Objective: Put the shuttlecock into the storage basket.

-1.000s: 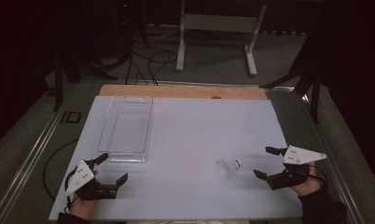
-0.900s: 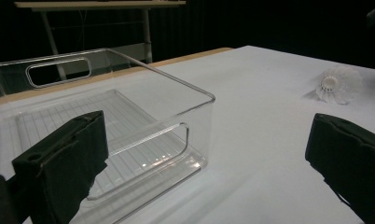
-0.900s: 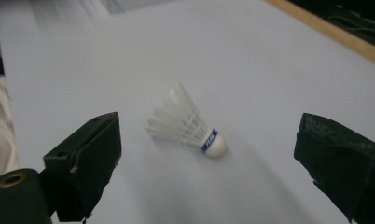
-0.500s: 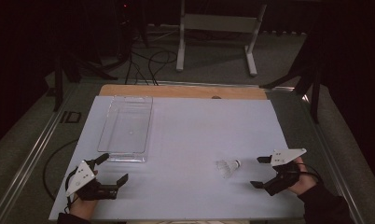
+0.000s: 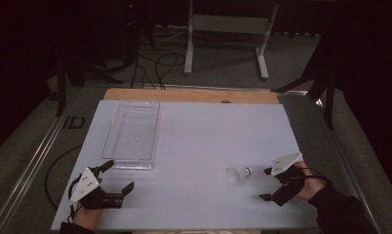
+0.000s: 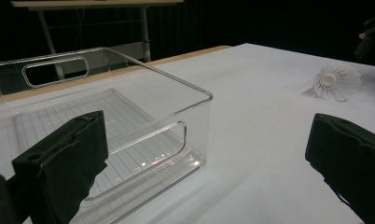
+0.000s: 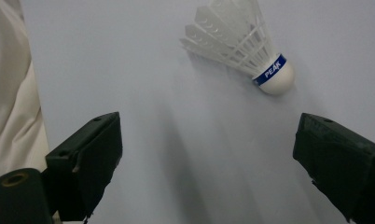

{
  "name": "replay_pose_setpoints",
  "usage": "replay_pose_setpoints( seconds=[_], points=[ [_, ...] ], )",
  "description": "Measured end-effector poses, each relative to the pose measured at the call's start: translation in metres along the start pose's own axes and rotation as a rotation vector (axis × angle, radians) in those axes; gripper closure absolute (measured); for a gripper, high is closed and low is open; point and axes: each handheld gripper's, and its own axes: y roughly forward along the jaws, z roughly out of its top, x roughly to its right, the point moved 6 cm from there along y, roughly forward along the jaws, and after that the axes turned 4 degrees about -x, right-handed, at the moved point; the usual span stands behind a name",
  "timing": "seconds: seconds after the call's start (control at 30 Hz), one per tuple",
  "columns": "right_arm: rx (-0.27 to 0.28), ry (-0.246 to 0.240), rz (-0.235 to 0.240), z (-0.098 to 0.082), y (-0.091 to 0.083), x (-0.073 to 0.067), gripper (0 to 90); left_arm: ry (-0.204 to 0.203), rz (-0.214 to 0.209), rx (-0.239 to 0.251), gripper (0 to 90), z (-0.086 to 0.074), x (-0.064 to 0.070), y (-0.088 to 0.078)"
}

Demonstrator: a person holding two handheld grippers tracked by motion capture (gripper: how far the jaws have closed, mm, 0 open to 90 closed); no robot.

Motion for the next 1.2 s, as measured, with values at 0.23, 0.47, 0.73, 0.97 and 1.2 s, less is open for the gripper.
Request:
replay_pose_setpoints(
  seconds=[0.23,0.47,0.73,0.97,1.2],
  points=[
    [-0.090,-0.028,0.018,0.001,0.001,0.000,8.5,0.003,0.000,0.001,0.0,0.000,0.000,0.000],
    [-0.241,-0.049,0.032,0.003,0.001,0.006,8.5,0.003,0.001,0.000,0.0,0.000,0.000,0.000],
    [-0.312,-0.067,0.039,0.004,0.000,0.009,8.5,0.001,-0.002,-0.001,0.0,0.000,0.000,0.000],
    [-0.358,-0.092,0.038,0.009,-0.005,0.012,8.5,0.001,-0.004,-0.004,0.0,0.000,0.001,0.001],
    [-0.395,-0.114,0.053,0.015,-0.010,0.014,8.4,0.001,-0.007,-0.007,0.0,-0.001,0.001,0.001]
  ],
)
